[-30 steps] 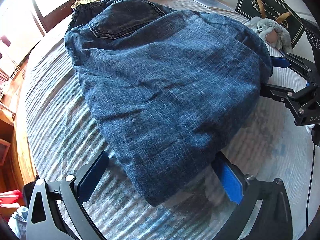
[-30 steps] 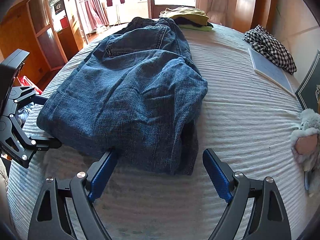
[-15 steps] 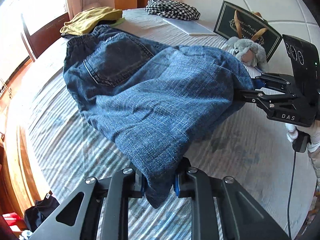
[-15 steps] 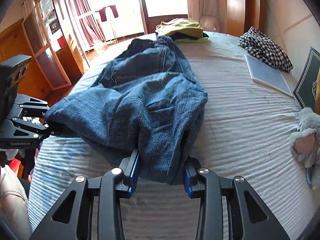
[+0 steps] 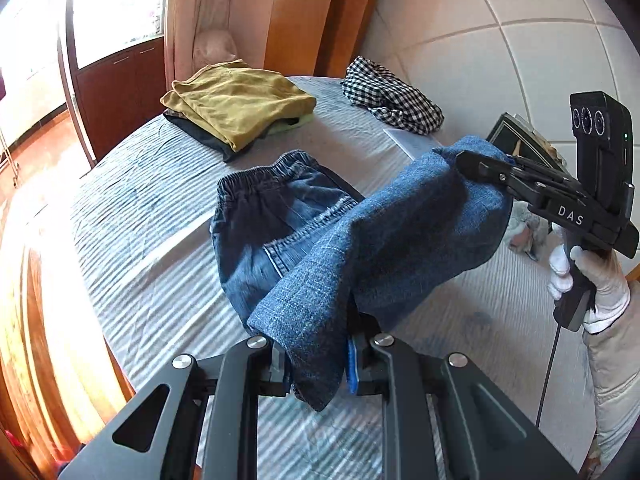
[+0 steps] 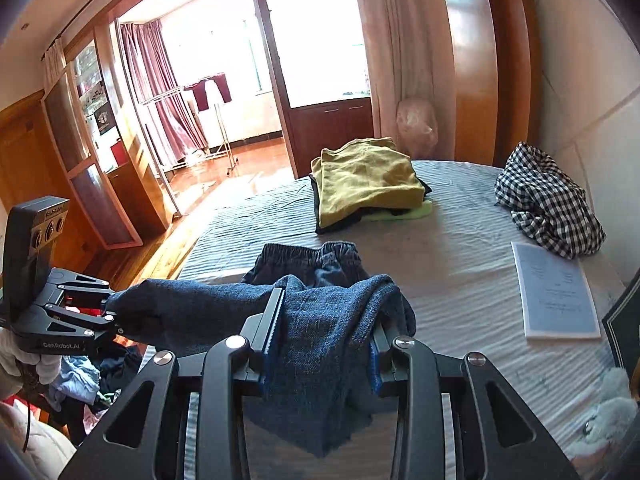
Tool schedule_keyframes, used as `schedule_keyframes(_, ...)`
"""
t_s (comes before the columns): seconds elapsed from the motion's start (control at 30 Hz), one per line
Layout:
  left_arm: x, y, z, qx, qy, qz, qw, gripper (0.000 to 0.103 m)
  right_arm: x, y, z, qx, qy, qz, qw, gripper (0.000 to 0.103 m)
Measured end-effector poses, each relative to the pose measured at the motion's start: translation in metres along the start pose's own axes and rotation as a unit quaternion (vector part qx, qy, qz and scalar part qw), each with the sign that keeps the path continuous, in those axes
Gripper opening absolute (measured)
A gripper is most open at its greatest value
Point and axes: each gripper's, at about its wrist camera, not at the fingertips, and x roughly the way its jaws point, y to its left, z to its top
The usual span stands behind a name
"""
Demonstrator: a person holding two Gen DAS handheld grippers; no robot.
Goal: Fold clothes
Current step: 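Grasp the folded pants edge with both tools and fold it over again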
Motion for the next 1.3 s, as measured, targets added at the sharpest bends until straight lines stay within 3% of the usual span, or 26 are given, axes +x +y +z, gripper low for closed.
schedule_keyframes(0.13,0.040,0.049,0.043,-0.003,0.015,-0.006,0.9999,0.017,0.067,-0.018,0.038,0.017,0.019,-0.009,1.000,0.034)
schedule_keyframes(0.3,0.113,0.109,0.088,-0.014,0.067,-0.020,0.9974,0.023,0.169,-0.059,0.050,0.077,0.086,-0.024,0.993,0.035)
schedule_keyframes(0.4,0.138,0.121,0.098,-0.006,0.099,-0.041,0.9942,0.032,0.209,-0.082,0.042,0.116,0.119,-0.036,0.985,0.045)
schedule_keyframes(0.43,0.139,0.122,0.100,-0.001,0.107,-0.055,0.9928,0.035,0.210,-0.086,0.041,0.124,0.122,-0.040,0.984,0.053)
schedule_keyframes(0.47,0.140,0.123,0.102,0.004,0.114,-0.069,0.9911,0.056,0.211,-0.091,0.041,0.131,0.124,-0.045,0.982,0.071)
schedule_keyframes(0.5,0.130,0.119,0.104,0.015,0.108,-0.076,0.9911,0.087,0.202,-0.094,0.044,0.133,0.117,-0.055,0.983,0.080)
schedule_keyframes(0.53,0.120,0.115,0.106,0.026,0.102,-0.083,0.9909,0.092,0.191,-0.096,0.047,0.136,0.110,-0.064,0.983,0.088)
schedule_keyframes(0.6,0.099,0.107,0.110,0.049,0.090,-0.097,0.9899,0.092,0.158,-0.097,0.057,0.135,0.087,-0.070,0.984,0.088)
schedule_keyframes(0.73,0.064,0.091,0.113,0.068,0.050,-0.052,0.9951,0.092,0.092,-0.077,0.067,0.114,0.054,-0.080,0.989,0.094)
schedule_keyframes(0.8,0.058,0.084,0.110,0.063,0.040,-0.035,0.9966,0.092,0.068,-0.061,0.063,0.102,0.049,-0.086,0.990,0.090)
schedule_keyframes(0.83,0.056,0.081,0.107,0.059,0.036,-0.031,0.9971,0.092,0.063,-0.053,0.058,0.094,0.057,-0.084,0.990,0.065)
schedule_keyframes(0.87,0.053,0.078,0.107,0.056,0.032,-0.032,0.9974,0.092,0.058,-0.045,0.053,0.086,0.065,-0.083,0.991,0.033)
schedule_keyframes(0.9,0.050,0.075,0.106,0.052,0.027,-0.033,0.9978,0.091,0.057,-0.040,0.046,0.083,0.077,-0.085,0.990,0.027)
schedule_keyframes(1.13,0.018,0.050,0.106,0.070,-0.011,-0.029,0.9971,0.090,0.073,-0.031,0.017,0.105,0.105,-0.071,0.986,0.028)
schedule_keyframes(1.27,0.053,0.042,0.114,0.074,0.007,-0.028,0.9968,0.089,0.086,-0.033,0.022,0.115,0.093,-0.059,0.987,0.029)
schedule_keyframes(1.3,0.068,0.044,0.115,0.063,0.018,-0.028,0.9974,0.084,0.090,-0.032,0.024,0.117,0.089,-0.055,0.988,0.029)
